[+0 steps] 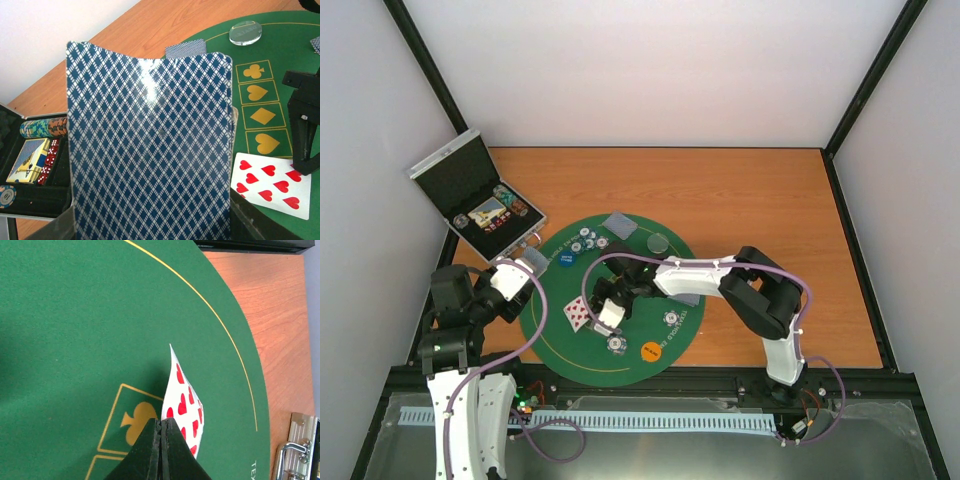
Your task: Distribute texas hold em gaming equipment
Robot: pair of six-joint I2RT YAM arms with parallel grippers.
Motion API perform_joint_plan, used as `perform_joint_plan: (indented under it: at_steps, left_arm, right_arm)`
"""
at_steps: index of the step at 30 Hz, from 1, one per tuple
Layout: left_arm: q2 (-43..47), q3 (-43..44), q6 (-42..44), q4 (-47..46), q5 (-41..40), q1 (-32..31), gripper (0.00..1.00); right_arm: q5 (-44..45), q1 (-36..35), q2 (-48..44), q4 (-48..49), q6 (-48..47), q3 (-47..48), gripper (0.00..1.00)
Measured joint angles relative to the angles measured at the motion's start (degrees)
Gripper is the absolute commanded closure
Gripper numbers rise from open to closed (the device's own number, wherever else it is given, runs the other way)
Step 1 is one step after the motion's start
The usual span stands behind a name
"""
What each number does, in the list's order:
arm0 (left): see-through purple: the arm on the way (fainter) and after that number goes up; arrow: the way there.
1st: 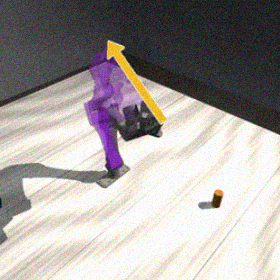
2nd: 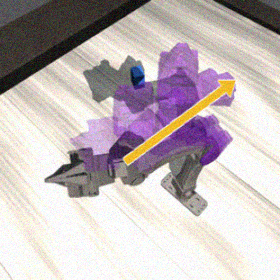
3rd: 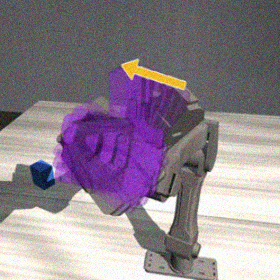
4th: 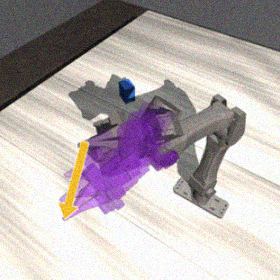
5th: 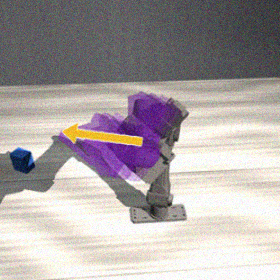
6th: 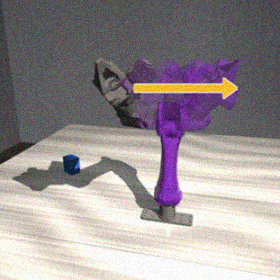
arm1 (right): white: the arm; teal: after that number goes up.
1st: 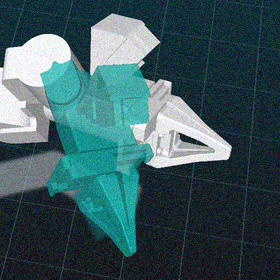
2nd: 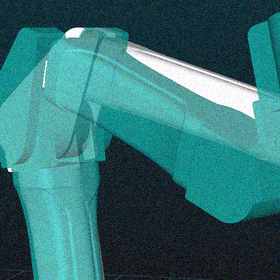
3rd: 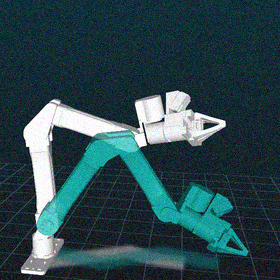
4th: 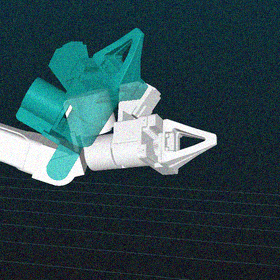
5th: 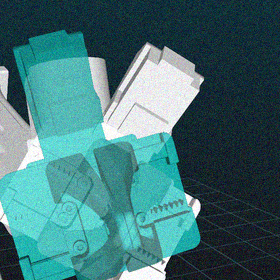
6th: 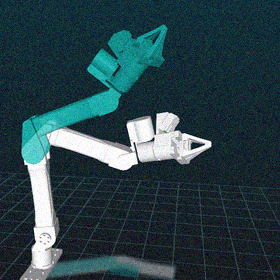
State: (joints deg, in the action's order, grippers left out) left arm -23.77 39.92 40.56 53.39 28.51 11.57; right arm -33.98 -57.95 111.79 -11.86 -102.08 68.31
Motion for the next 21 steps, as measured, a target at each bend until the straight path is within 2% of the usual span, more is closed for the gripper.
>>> perform_joint_plan:
  at_steps: [21]
  left_arm:
    - [0.0,0.0,0.0,0.0,-0.1,0.0,0.49]
  right_arm:
    - [-0.7,-0.8,5.0,-6.5,-3.6,5.1,0.97]
